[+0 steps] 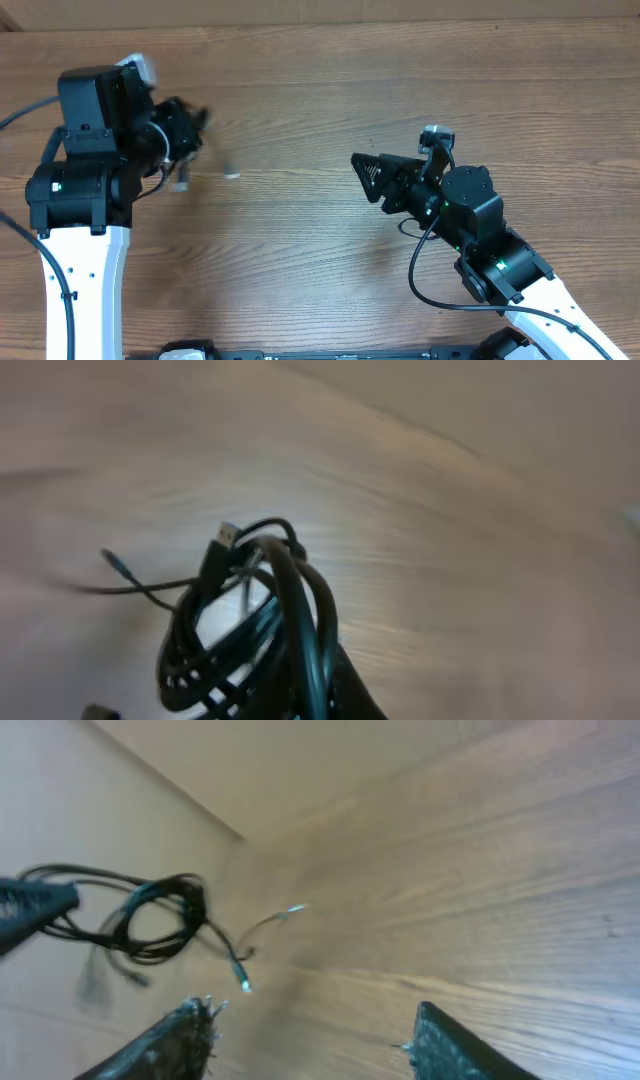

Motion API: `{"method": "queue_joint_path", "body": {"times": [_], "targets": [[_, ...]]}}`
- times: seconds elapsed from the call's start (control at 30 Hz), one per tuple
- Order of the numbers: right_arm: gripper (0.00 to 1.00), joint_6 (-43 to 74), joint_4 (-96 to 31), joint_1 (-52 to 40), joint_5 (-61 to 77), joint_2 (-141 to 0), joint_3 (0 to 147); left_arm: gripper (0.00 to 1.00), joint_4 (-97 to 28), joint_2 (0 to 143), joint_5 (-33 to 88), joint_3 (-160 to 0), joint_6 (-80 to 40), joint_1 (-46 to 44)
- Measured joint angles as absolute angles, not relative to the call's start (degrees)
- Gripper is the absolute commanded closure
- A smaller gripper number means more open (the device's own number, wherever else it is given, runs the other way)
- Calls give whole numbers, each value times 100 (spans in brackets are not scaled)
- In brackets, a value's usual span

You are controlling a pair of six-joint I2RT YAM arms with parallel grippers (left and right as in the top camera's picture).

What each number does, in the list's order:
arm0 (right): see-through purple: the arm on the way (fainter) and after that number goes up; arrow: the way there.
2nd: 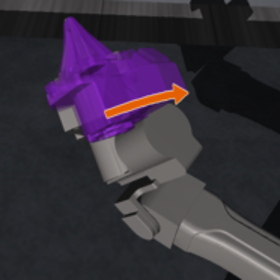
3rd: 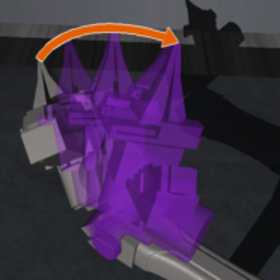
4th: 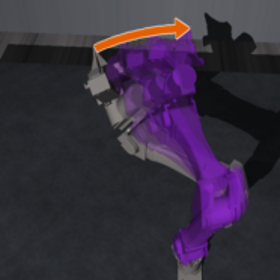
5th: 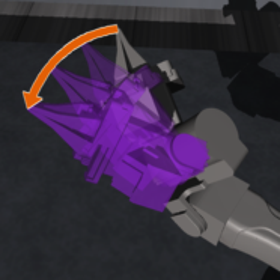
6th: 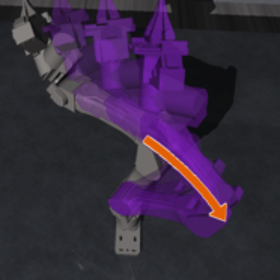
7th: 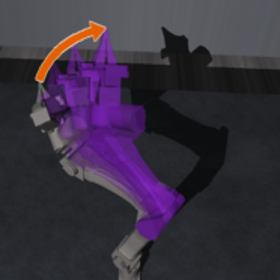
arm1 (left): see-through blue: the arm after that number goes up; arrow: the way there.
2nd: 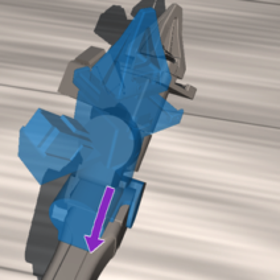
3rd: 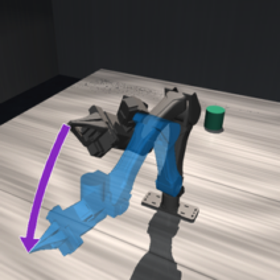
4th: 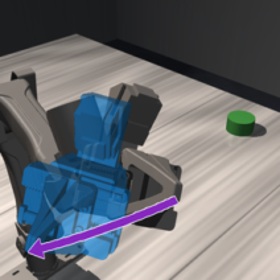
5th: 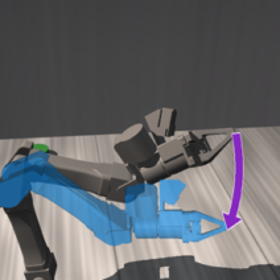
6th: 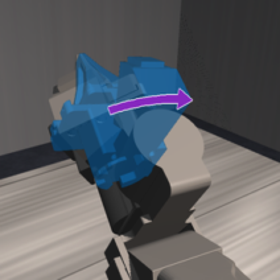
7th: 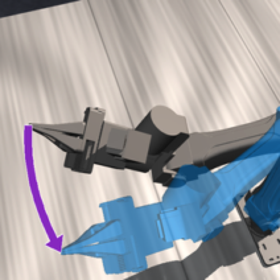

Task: Untangle cables

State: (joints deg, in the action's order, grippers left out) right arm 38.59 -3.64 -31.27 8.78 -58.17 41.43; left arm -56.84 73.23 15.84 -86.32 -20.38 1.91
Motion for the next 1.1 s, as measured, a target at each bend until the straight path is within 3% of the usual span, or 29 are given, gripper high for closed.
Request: {"method": "queue_joint_path", "body": {"times": [0.23, 0.37, 0.5, 0.8, 1.1], "targets": [[31, 3555, -148, -3127, 1559, -5817, 4143, 96, -5741, 7323, 3931, -8632, 1, 148], [51, 3612, 169, -3127, 2176, -5817, 4139, 96, -5765, 7323, 4525, -8632, 499, 148], [52, 4582, 709, -3133, 2674, -5817, 4123, 96, -5760, 7323, 4901, -8632, 760, 148], [49, 6154, 1693, -3380, 3765, -5817, 4123, 96, -5758, 7332, 4399, -8632, 27, 82], [46, 6643, 1984, -4274, 2565, -6436, 4121, 96, -5564, 7363, 3857, -8632, -996, -311]]}}
